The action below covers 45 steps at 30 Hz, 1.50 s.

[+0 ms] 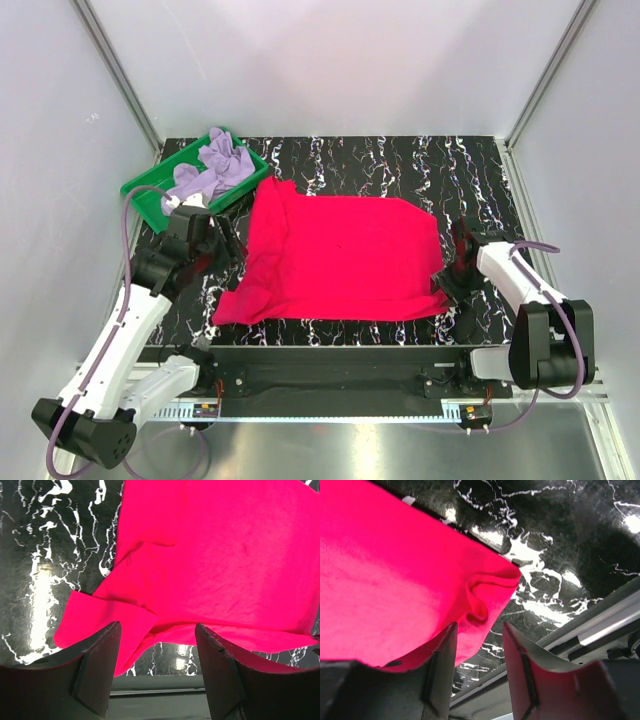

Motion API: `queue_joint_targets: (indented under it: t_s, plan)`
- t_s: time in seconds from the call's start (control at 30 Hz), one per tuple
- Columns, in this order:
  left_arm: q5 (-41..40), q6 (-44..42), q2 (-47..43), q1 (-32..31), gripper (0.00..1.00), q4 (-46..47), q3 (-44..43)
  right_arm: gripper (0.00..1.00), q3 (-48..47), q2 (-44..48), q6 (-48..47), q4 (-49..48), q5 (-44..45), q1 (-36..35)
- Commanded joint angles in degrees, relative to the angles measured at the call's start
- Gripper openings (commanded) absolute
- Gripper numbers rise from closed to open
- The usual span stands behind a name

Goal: Fold and stack the t-shirts
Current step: Flatten the tshirt out

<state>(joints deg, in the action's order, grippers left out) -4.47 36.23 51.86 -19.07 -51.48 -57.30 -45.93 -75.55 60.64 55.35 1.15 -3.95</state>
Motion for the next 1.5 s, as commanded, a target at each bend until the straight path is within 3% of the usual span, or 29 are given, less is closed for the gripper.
queue_joint_targets:
  t_s: [0.0,0.23,0.27,0.3,0.47,0.63,0.83,1.07,1.47]
  plan:
    - [-2.4,-0.6,-0.4,0.8,0.66,-1.9,-3.3,0.46,0.3,-1.5,1.8,-2.7,3.2,0.4]
    - [-2.4,0.5,1.2,5.8,0.73,-7.7,-4.8,0.19,-0.7,-3.0,-0.5,-2.6,5.9,1.0]
    - [-2.0,0.4,1.3,6.6,0.73,-8.0,-4.6,0.05,-1.8,-3.1,-1.0,-2.2,7.4,1.3]
    - [-1.7,0.3,1.3,7.2,0.73,-8.3,-4.4,0.00,-2.2,-3.5,-2.4,-1.8,8.1,1.7]
    - [-0.3,2.3,3.6,10.0,0.70,-7.7,-2.0,0.00,-3.6,-2.7,-5.1,1.2,12.2,3.4]
    - [7.7,6.6,10.3,11.8,0.63,-4.9,4.7,0.00,-1.4,-1.0,-6.8,-0.1,10.5,3.6]
    - [4.6,16.2,10.2,11.9,0.47,2.0,13.6,0.00,-1.5,-2.1,-8.8,-1.6,8.6,3.6]
    - [-1.3,18.0,17.0,11.9,0.56,5.5,13.6,0.00,-0.7,-2.1,-10.2,-2.4,7.7,3.6]
    - [-4.1,18.4,27.1,11.9,0.51,11.1,12.6,0.00,-1.0,-3.0,-12.0,-3.3,6.6,3.6]
